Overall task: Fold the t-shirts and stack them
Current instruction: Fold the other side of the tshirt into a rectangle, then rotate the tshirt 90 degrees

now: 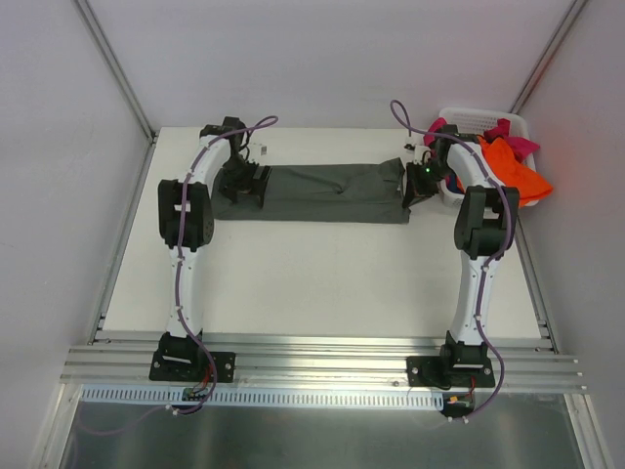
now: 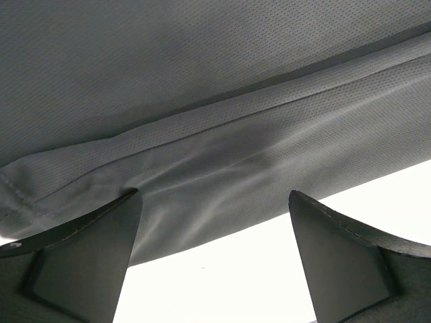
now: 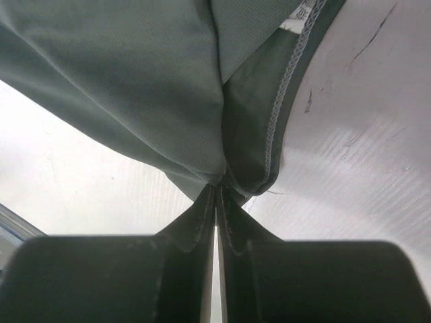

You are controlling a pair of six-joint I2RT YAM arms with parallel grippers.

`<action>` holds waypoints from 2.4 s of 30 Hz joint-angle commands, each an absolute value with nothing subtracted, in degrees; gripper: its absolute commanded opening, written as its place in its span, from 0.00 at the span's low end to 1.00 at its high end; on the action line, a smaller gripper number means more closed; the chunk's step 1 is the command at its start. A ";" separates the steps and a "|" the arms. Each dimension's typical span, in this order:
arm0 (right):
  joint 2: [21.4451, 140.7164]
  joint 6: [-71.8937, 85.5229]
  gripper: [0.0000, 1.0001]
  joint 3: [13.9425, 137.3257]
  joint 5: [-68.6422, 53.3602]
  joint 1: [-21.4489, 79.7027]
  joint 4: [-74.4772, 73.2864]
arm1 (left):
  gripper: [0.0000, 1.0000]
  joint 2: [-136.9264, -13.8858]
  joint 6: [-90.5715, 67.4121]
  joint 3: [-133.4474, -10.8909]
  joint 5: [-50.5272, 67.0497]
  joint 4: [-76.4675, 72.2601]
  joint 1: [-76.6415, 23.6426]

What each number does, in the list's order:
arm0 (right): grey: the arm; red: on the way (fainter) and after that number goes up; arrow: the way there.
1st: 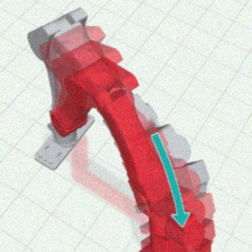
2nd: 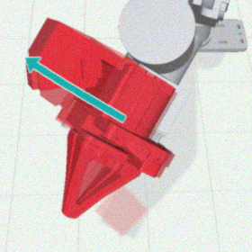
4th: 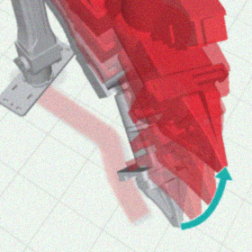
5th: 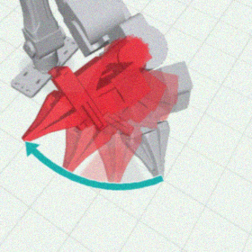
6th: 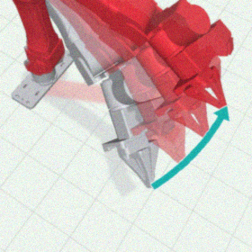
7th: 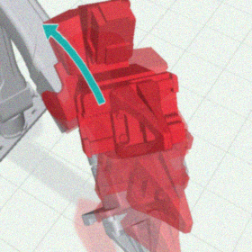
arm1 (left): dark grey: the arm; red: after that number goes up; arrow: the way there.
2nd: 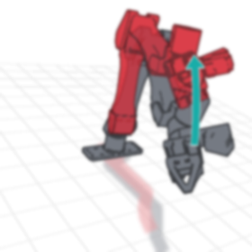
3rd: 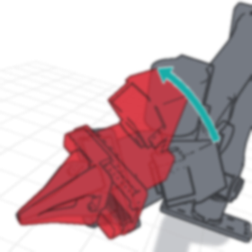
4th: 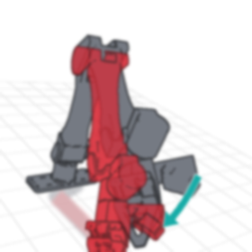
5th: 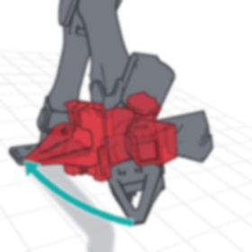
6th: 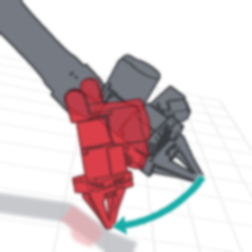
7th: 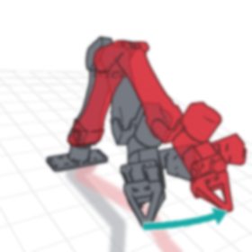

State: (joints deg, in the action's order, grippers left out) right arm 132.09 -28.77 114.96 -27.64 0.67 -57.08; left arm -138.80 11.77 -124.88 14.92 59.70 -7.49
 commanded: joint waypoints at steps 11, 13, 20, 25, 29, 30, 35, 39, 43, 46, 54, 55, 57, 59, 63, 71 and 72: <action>132.55 -28.04 0.63 119.45 -22.77 2.02 -56.34 | 0.91 -132.02 13.36 -125.51 11.87 60.82 -6.86; 129.21 -27.69 0.71 118.57 -21.36 1.85 -55.64 | 0.91 -130.79 13.54 -125.86 11.87 60.73 -6.77; 122.44 -24.79 0.76 119.79 -19.25 2.02 -53.97 | 0.96 -129.38 13.27 -129.20 11.43 60.12 -5.71; 122.78 -18.38 0.75 122.95 -21.53 5.18 -48.71 | 0.99 -131.56 11.43 -132.18 12.47 58.62 -3.61; 128.74 -7.06 0.75 123.93 -30.37 7.12 -42.29 | 0.99 -136.75 10.46 -137.63 16.60 58.36 -3.60; 129.72 -4.60 0.75 123.93 -31.54 7.55 -41.06 | 0.99 -138.85 10.37 -139.55 17.92 58.27 -3.78; 134.99 -3.51 0.75 125.24 -34.19 10.19 -40.52 | 0.99 -143.96 10.72 -143.87 20.65 57.04 -4.48; 137.20 -2.90 0.75 124.11 -34.72 10.46 -40.34 | 0.99 -148.17 10.90 -145.81 21.27 56.51 -4.83; 137.37 -3.16 0.75 122.09 -34.89 10.46 -40.96 | 0.99 -149.33 10.72 -144.06 20.30 56.51 -5.01; 137.55 -2.99 0.75 120.41 -35.07 10.37 -40.87 | 0.98 -148.89 10.46 -141.60 19.78 56.69 -5.27; 136.93 -2.99 0.76 119.27 -34.89 10.11 -42.71 | 0.94 -139.67 9.49 -124.04 20.65 57.74 -5.36; 136.59 -2.99 0.76 118.92 -35.33 10.11 -42.98 | 0.94 -138.44 9.49 -121.93 20.74 57.92 -5.36; 135.27 -2.99 0.76 116.99 -36.29 10.19 -43.68 | 0.94 -134.31 9.41 -116.39 20.92 58.01 -5.45; 134.30 -3.34 0.76 114.54 -37.09 10.20 -44.38 | 0.94 -130.54 8.88 -111.83 20.92 58.09 -5.54; 131.84 -4.39 0.76 111.27 -36.65 10.02 -46.31 | 0.94 -125.08 8.09 -105.92 20.83 58.53 -6.41; 128.15 -7.03 0.76 107.58 -35.51 8.88 -49.13 | 0.94 -113.75 6.77 -92.92 20.83 58.89 -9.75; 127.97 -7.29 0.76 107.23 -35.42 8.79 -49.22 | 0.94 -112.86 6.68 -91.86 20.83 58.80 -10.10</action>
State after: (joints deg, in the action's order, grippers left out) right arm 132.92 -5.45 108.36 -36.10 9.63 -46.39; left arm -119.07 7.94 -94.72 19.51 56.88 -9.02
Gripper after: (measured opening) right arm 0.762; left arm 0.941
